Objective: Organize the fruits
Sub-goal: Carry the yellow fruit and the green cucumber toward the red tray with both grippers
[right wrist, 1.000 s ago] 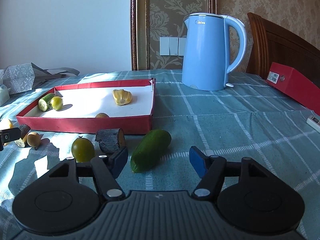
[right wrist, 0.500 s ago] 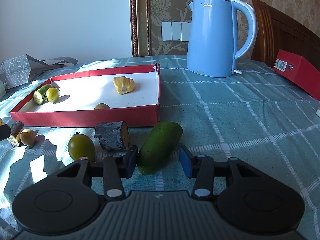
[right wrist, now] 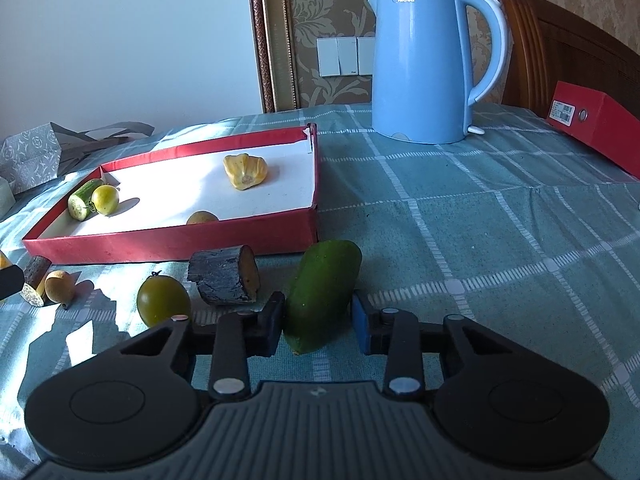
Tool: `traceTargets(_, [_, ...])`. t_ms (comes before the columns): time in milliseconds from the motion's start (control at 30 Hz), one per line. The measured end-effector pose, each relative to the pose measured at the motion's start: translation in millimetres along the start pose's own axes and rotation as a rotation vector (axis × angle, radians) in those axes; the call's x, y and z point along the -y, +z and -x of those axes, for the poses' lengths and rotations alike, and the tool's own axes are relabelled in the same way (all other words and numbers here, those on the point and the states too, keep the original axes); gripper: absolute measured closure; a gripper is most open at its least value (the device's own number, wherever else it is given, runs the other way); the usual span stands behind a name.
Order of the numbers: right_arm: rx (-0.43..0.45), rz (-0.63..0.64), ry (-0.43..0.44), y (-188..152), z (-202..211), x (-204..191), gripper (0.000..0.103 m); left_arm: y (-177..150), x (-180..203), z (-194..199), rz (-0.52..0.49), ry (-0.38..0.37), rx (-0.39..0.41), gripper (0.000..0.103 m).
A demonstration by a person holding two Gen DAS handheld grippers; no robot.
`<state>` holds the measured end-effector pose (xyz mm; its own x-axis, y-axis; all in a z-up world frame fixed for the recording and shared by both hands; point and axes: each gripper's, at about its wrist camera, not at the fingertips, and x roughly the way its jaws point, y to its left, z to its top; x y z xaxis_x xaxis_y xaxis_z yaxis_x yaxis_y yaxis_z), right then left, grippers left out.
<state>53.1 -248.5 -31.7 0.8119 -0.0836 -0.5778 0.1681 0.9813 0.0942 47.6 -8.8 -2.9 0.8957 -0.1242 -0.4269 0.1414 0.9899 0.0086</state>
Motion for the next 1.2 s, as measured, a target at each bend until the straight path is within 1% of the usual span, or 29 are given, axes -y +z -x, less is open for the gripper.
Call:
traceTargets(267, [0.008, -0.012, 0.030, -4, 13, 11, 0.071, -1, 0, -1, -0.003, 0.014, 0.001, 0.059])
traceTargets(433, [0.034, -0.021, 0.063, -8, 31, 18, 0.071, -1, 0, 0, -0.009, 0.016, 0.009, 0.059])
traceTargets(567, [0.054, -0.017, 0.090, -9, 43, 20, 0.071, 1, 2, 2, -0.012, 0.005, 0.023, 0.059])
traceTargets(767, [0.081, -0.017, 0.120, -11, 55, 22, 0.071, 6, 1, 6, 0.010, -0.028, 0.031, 0.059])
traceTargets(1000, [0.113, -0.024, 0.148, -10, 67, 26, 0.071, 17, 7, 8, -0.017, -0.037, 0.036, 0.059])
traceTargets(1200, [0.121, -0.028, 0.167, -12, 69, 29, 0.071, 37, 12, -2, -0.043, -0.049, 0.050, 0.059])
